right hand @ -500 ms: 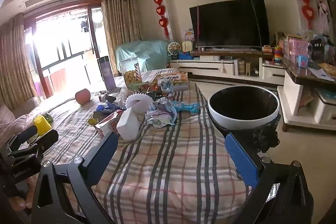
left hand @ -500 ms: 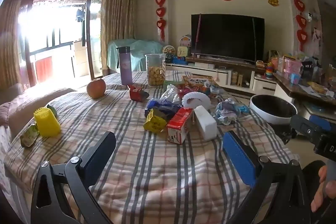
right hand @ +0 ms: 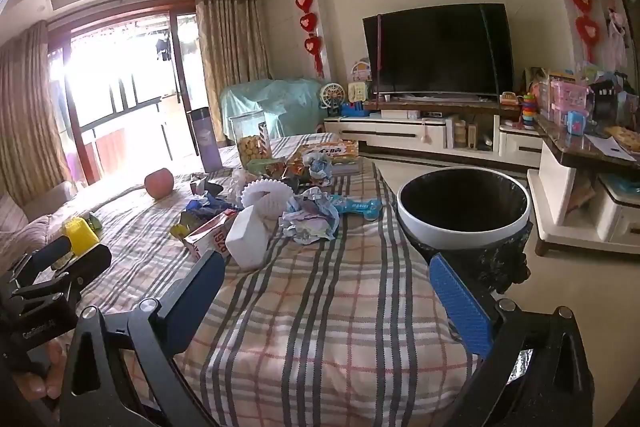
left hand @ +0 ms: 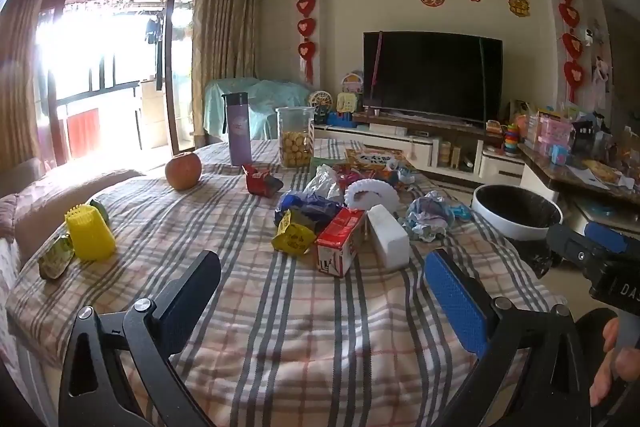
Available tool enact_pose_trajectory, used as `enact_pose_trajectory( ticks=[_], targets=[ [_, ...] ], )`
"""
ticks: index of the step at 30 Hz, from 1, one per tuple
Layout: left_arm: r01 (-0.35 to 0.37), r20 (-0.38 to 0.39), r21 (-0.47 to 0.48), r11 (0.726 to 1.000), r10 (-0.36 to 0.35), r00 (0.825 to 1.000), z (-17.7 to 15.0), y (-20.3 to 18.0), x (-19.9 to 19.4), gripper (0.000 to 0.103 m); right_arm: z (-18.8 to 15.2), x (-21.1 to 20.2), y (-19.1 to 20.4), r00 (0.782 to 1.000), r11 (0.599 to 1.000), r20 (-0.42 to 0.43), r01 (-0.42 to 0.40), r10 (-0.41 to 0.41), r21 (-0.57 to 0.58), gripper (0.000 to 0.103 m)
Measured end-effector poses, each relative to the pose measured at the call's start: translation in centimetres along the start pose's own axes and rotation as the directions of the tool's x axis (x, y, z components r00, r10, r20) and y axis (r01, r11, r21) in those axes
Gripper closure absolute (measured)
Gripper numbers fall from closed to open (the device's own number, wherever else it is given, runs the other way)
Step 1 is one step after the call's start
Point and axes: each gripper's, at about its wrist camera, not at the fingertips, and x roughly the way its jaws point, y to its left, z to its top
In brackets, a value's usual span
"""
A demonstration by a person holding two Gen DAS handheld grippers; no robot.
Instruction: Collect trash
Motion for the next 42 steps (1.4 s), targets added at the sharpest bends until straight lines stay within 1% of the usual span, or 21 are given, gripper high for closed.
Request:
enact_pose_trajectory(
  ticks=[12,42],
  targets=[
    [0.007,-0.007,-0.021,1.000,-0.007,1.000,0.0,0.6,0.4,0.001,-0.1,0.3,0.3,1.000,1.000,-0.009,-0.006,0.006,-0.007,0.000],
    [0.010,-0.004,-0.026,1.000,-0.010,1.000,-0.2,0.7,0.3,0.001,-0.2,0.3,1.0,1.000,1.000,-0.015,-0.018,0.018,-0.012,0.000]
  ],
)
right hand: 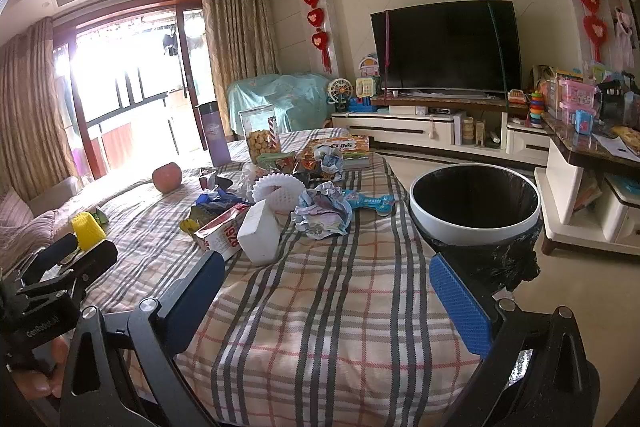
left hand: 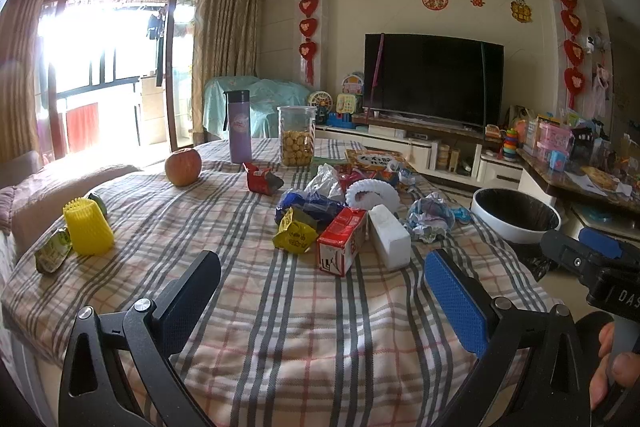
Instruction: Collect trash
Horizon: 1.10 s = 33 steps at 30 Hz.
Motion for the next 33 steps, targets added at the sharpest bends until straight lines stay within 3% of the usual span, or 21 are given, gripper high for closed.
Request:
enact_pose_trajectory(
  ticks=[19,33],
  targets=[
    [0.003,-0.009,-0.004,1.000,-0.003,1.000,-0.2,0.1,0.4,0.001,-0.1,0.2,0.0,1.000,1.000,-0.014,-0.015,0.015,0.008,0.000],
    [-0.020,-0.076,-0.011,1.000,0.019,0.997,-0.2,2.0,3.7,0.001,-0.1,2.9,0.3,0.995,0.997,-0.072,-0.071,0.073,0.029,0.000]
  ],
)
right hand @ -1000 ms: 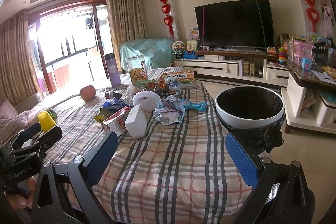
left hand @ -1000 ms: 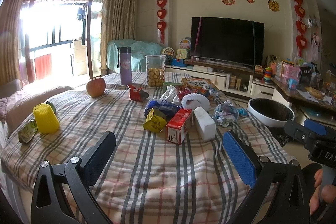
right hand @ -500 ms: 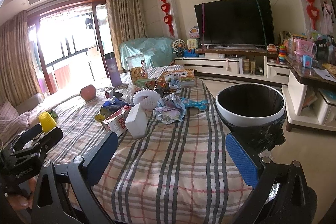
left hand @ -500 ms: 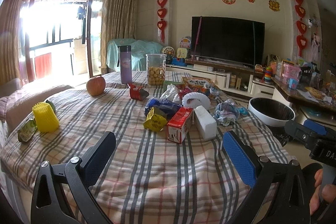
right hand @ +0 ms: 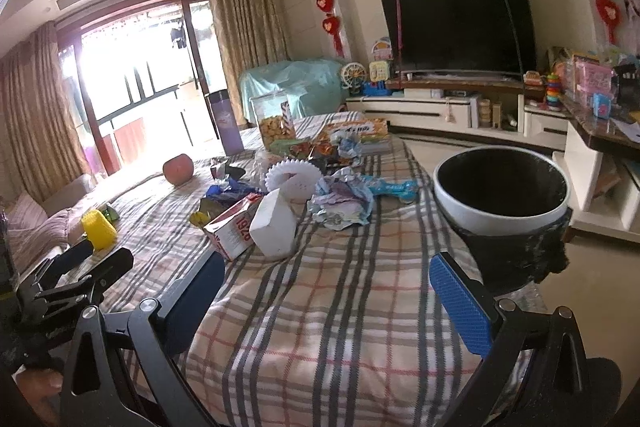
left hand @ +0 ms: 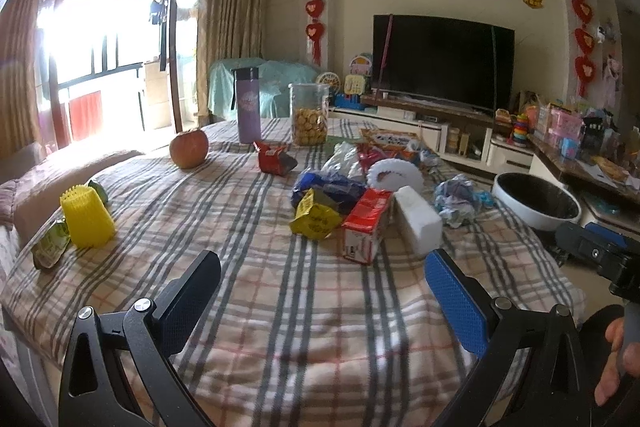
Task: Collect trash
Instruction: 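Grasp the red-white milk carton with the left tool while the right tool grasps crumpled paper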
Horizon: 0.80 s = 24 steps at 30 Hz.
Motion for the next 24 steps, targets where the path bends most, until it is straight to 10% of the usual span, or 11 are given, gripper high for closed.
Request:
enact_pose_trajectory(
  ticks=[24],
  targets=[
    [0.061,-0.194,0.017,0.998,-0.056,0.979,3.4,-0.5,13.5,0.004,3.8,12.6,-3.7,0.975,0.999,-0.220,0.001,0.008,0.041,0.010]
  ],
)
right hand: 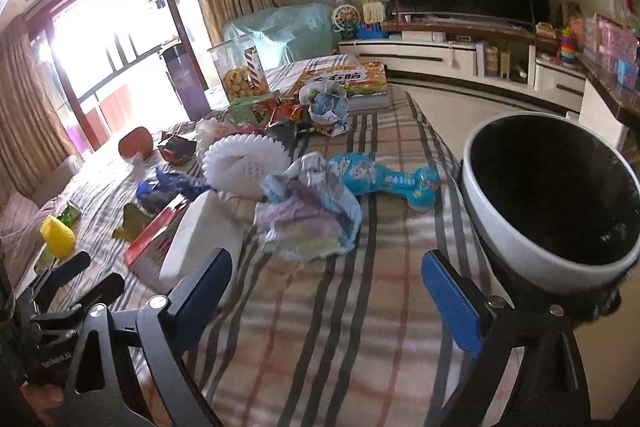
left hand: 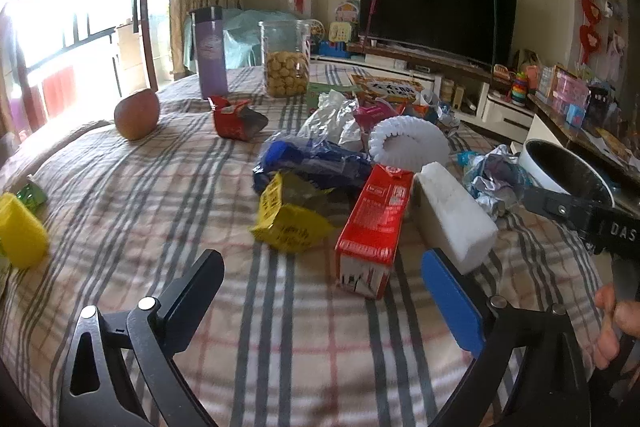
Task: Collect trash
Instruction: 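Grasp the red-white milk carton with the left tool while the right tool grasps crumpled paper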
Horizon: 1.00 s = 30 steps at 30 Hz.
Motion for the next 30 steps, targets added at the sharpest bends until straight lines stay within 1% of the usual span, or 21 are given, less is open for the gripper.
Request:
enact_pose_trajectory(
  ticks=[4,7,8,9,10,11,12,13,16,19,20,23,25,30],
  targets=[
    [0.006,-0.029,0.008,1.000,-0.006,1.000,0.6,-0.3,1.8,0.008,0.9,2.0,-0.1,0.999,1.000,-0.038,-0.016,0.016,0.000,0.014],
    [0.018,-0.058,0.015,1.000,-0.017,0.998,0.8,-0.6,2.7,0.018,1.1,3.3,-0.1,0.997,1.000,-0.069,-0.028,0.029,0.005,0.020],
    [0.025,-0.066,0.017,1.000,-0.024,0.998,0.8,-0.6,2.9,0.024,1.1,3.7,0.0,0.996,0.999,-0.080,-0.036,0.037,0.007,0.027],
    [0.028,-0.072,0.020,0.999,-0.027,0.997,0.9,-0.8,3.1,0.033,1.2,4.1,0.0,0.995,0.999,-0.092,-0.044,0.045,0.007,0.038],
    [0.040,-0.085,0.025,0.999,-0.038,0.996,0.9,-0.9,3.3,0.037,1.1,4.5,0.1,0.992,0.998,-0.109,-0.058,0.059,0.008,0.052],
    [0.052,-0.093,0.026,0.998,-0.050,0.994,0.8,-0.8,3.4,0.052,1.0,4.7,0.2,0.991,0.997,-0.115,-0.071,0.072,0.009,0.056],
    [0.063,-0.100,0.028,0.998,-0.060,0.993,0.7,-0.8,3.4,0.069,0.9,4.6,0.4,0.990,0.997,-0.114,-0.078,0.078,0.007,0.063],
    [0.067,-0.104,0.029,0.997,-0.064,0.992,0.8,-0.9,3.6,0.069,0.9,4.4,0.5,0.990,0.996,-0.108,-0.087,0.086,-0.001,0.074],
    [0.067,-0.078,0.037,0.997,-0.064,0.995,0.9,-0.7,2.9,0.070,0.6,3.6,0.9,0.991,0.996,-0.095,-0.093,0.092,-0.011,0.081],
    [0.067,-0.038,0.039,0.997,-0.065,0.997,0.9,-0.9,1.9,0.071,0.2,2.8,0.6,0.991,0.995,-0.087,-0.099,0.099,0.004,0.084],
    [0.067,-0.024,0.042,0.997,-0.066,0.998,0.9,-0.9,1.4,0.071,0.1,2.4,0.4,0.992,0.995,-0.082,-0.098,0.099,0.012,0.091],
    [0.071,0.016,0.050,0.996,-0.072,0.997,0.5,-1.3,0.0,0.071,0.0,1.6,-0.3,0.993,0.995,-0.065,-0.097,0.099,0.028,0.092],
    [0.069,0.029,0.053,0.996,-0.071,0.997,0.3,-1.6,-0.4,0.071,-0.2,0.9,-0.6,0.994,0.995,-0.054,-0.098,0.100,0.037,0.092],
    [0.083,0.034,0.035,0.996,-0.084,0.996,-0.4,-1.5,-1.5,0.072,-0.9,-0.4,-1.5,0.993,0.992,-0.045,-0.108,0.111,0.063,0.094]
  ],
)
